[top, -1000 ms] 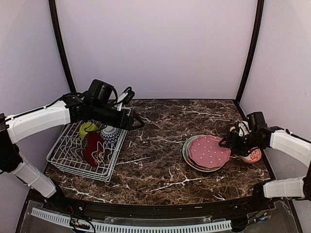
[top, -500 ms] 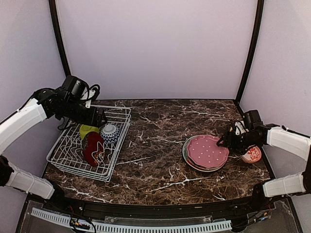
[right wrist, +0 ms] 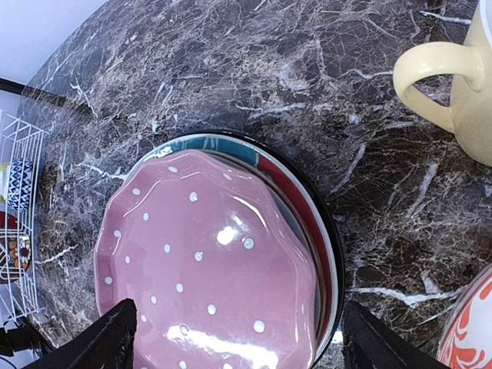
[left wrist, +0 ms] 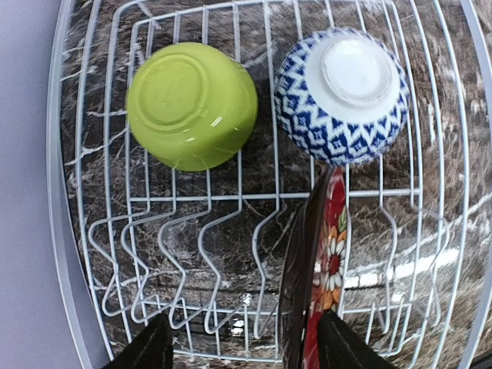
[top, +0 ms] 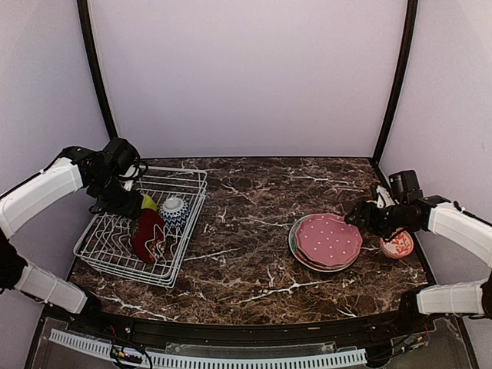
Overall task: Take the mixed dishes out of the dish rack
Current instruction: Grab the plate from the dish rack.
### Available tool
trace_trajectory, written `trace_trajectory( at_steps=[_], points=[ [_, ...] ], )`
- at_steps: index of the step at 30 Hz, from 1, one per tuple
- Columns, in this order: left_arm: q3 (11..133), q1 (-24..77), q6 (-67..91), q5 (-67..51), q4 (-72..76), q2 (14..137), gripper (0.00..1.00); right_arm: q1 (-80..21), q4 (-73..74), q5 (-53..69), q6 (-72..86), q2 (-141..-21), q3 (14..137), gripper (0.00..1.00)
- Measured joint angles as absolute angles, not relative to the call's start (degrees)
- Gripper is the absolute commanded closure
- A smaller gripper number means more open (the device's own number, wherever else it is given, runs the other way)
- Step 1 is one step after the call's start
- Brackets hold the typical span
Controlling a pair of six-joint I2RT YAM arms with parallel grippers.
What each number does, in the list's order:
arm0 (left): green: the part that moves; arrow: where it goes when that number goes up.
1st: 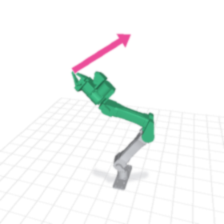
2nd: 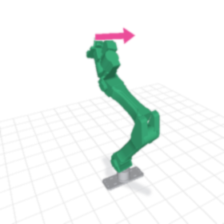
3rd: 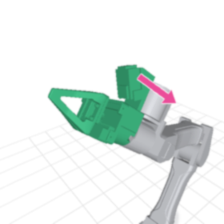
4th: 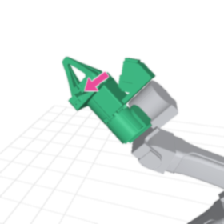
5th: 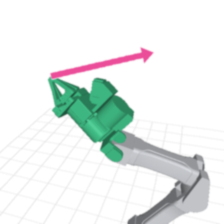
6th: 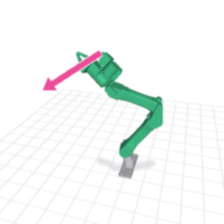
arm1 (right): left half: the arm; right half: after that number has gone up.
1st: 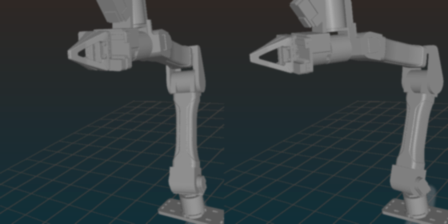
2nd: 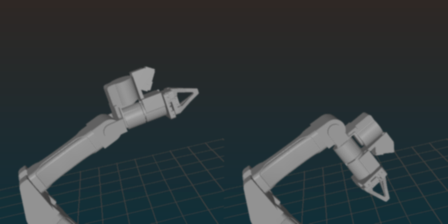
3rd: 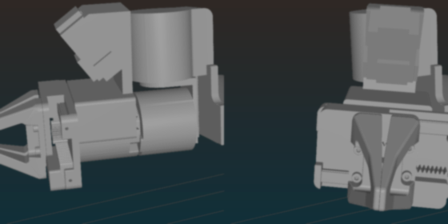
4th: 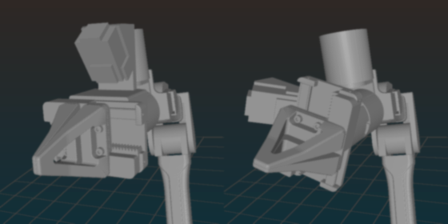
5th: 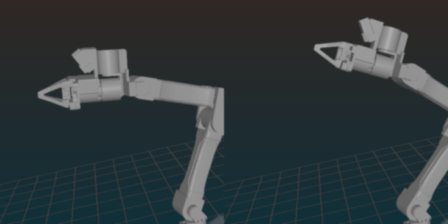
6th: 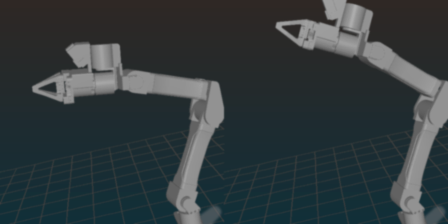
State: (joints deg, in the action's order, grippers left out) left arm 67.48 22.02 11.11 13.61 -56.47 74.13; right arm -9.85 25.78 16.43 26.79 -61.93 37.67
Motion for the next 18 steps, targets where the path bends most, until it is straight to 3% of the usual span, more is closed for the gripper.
trace_trajectory(
  at_steps=[18],
  points=[
    [66.2,21.9,12.4,6.0,-55.3,81.6,0.92,-9.9,24.3,18.2,26.4,-61.9,37.6,0.11]
  ],
)
